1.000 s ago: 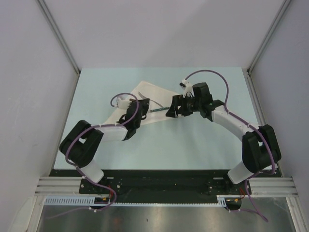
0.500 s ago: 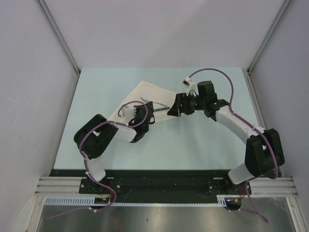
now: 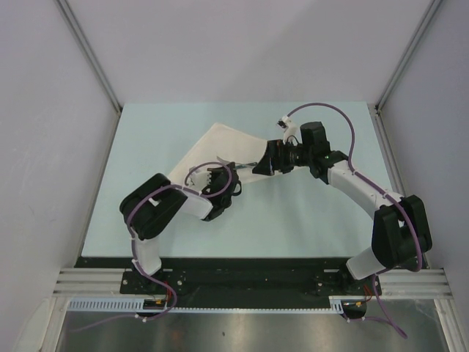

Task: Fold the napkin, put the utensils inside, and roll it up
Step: Place the utensil onto the napkin

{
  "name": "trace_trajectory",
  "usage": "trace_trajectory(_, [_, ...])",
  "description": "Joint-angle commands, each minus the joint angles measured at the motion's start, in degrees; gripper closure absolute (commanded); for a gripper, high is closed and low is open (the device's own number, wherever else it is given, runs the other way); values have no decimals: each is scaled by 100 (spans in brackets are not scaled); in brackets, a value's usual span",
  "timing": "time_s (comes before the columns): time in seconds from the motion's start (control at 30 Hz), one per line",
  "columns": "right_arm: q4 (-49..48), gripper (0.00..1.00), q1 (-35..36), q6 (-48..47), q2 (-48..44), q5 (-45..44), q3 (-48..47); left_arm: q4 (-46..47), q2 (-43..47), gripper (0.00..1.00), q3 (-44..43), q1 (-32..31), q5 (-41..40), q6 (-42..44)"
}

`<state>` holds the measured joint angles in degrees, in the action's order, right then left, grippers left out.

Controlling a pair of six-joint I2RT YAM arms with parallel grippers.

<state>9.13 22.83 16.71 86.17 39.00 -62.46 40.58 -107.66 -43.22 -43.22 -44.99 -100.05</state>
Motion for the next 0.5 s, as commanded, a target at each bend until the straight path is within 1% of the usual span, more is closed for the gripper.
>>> trace_trajectory(0.0, [-236,11,-7,69,-136,195,49,-322,-54,99,-107,-134,-308,-401])
trace_trajectory(0.13, [-245,11,2,78,-136,213,67,-270,-89,99,-20,-143,-370,-419])
trace_trajectory(0.23, [-262,11,2,87,-127,248,76,-427,-106,99,-46,-143,-361,-454])
trace_trajectory(0.47, [-280,11,11,78,-118,266,93,-472,-300,98,-99,-143,-212,-507])
